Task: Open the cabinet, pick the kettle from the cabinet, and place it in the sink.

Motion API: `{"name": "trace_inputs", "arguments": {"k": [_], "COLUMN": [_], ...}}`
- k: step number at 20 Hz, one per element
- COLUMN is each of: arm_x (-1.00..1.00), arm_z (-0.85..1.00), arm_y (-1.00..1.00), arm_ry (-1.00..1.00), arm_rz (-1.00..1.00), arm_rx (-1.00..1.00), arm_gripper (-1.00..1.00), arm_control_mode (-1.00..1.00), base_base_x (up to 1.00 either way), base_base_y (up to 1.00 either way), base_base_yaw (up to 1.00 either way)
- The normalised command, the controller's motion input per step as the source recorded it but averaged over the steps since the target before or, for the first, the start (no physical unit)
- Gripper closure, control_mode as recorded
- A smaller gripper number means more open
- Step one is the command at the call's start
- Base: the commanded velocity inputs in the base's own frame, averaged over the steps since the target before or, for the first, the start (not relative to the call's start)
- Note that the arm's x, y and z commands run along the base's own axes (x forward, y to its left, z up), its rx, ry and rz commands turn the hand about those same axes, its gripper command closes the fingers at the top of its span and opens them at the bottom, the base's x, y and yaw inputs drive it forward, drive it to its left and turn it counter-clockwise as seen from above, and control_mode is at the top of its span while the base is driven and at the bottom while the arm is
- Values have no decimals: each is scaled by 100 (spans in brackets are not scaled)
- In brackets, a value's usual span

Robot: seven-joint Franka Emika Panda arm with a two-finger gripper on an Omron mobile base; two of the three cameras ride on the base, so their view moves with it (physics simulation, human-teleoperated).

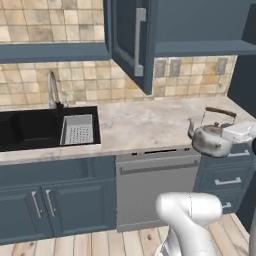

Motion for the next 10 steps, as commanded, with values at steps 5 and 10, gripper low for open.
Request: {"name": "trace_inputs", "arguments": {"k": [5, 10], "arm_x": [0, 0], "arm_z": [0, 0], "arm_y": [0, 0], "arm_ry": [0, 0], "arm_rz": [0, 0], "arm_rx": [0, 0], "arm_gripper": [100, 100], "arm_control_mode": [100, 100], "base_base_x": [-42, -24], "base_base_y": [63, 71], "base_base_yaw": [2, 0]}}
